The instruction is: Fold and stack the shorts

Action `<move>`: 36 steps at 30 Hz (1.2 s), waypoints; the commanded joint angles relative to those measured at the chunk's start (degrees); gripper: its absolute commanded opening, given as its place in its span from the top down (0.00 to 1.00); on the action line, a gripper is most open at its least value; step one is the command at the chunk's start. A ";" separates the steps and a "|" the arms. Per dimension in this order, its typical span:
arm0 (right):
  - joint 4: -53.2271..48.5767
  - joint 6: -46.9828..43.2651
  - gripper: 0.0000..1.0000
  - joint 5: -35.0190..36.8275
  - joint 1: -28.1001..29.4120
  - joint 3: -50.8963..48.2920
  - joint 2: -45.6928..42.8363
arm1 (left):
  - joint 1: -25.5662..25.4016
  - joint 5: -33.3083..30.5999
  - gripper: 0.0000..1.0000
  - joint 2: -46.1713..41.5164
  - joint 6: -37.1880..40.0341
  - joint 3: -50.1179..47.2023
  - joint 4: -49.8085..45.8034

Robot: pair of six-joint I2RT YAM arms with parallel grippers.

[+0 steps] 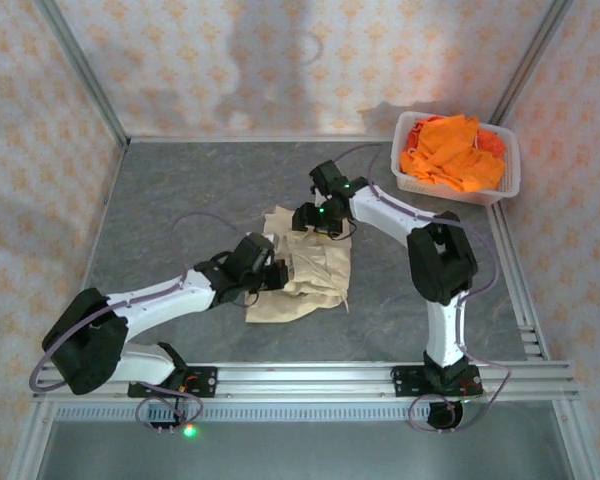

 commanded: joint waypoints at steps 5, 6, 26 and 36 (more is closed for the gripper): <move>3.83 2.72 0.28 11.41 -8.23 -9.14 -17.83 | -0.05 1.73 1.00 7.46 8.70 22.44 -10.95; 3.84 2.70 0.26 12.69 -9.68 -10.71 -20.00 | -0.06 2.96 1.00 9.45 8.77 25.35 -11.62; 12.46 4.84 0.21 -0.70 -18.48 -24.48 -28.12 | 1.47 -1.46 1.00 -0.20 3.80 -0.44 1.59; 15.72 3.88 0.21 -0.13 -6.90 -28.48 -29.16 | 1.45 -8.92 0.92 -6.60 -11.64 -23.14 14.98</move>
